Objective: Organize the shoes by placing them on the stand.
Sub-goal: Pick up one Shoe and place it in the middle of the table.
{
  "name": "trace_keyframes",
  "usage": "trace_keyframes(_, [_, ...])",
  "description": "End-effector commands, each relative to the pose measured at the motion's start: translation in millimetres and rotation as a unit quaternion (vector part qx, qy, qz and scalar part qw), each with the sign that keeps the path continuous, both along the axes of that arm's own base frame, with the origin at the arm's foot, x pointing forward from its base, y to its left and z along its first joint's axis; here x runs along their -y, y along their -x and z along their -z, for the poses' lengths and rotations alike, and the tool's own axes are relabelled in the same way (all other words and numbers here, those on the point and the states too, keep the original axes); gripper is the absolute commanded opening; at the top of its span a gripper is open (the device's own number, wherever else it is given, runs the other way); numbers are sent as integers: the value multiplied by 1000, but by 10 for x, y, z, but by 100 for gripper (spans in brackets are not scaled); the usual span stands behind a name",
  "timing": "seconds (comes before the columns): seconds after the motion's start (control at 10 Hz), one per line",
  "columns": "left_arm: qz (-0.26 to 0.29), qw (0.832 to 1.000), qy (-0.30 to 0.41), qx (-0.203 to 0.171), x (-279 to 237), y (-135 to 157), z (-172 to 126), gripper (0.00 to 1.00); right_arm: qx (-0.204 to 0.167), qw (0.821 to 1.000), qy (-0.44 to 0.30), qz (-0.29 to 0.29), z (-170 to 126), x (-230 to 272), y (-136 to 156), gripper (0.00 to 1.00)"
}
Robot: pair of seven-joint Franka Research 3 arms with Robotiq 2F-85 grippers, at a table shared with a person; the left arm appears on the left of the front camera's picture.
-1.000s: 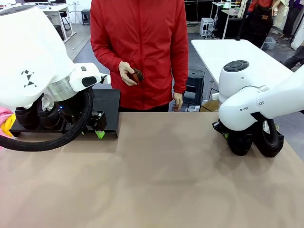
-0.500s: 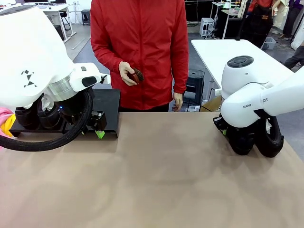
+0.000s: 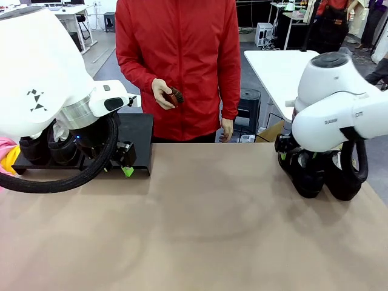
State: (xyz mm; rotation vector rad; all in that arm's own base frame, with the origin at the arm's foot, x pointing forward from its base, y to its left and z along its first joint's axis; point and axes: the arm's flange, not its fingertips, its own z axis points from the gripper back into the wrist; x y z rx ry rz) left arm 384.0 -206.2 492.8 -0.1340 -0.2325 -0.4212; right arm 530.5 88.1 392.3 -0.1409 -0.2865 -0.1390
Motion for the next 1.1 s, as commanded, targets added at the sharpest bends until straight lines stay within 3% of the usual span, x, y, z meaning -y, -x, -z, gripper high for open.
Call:
trace_keyframes(0.0, [-4,1000,0,-3,-16,13,-22,61,29,999,-20,13,-104,272,96,100])
trace_keyframes(0.2, [-4,1000,0,-3,-16,13,-22,61,34,998,-30,32,-36,517,23,100])
trace_keyframes(0.6, [-4,1000,0,-3,-16,13,-22,61,15,997,-74,-11,313,742,-153,92])
trace_keyframes(0.8, [-4,1000,0,-3,-16,13,-22,61,0,997,-73,-33,398,782,-168,75])
trace_keyframes(1.0, [-4,1000,0,-3,-16,13,-22,61,-2,997,-72,-35,390,888,-193,52])
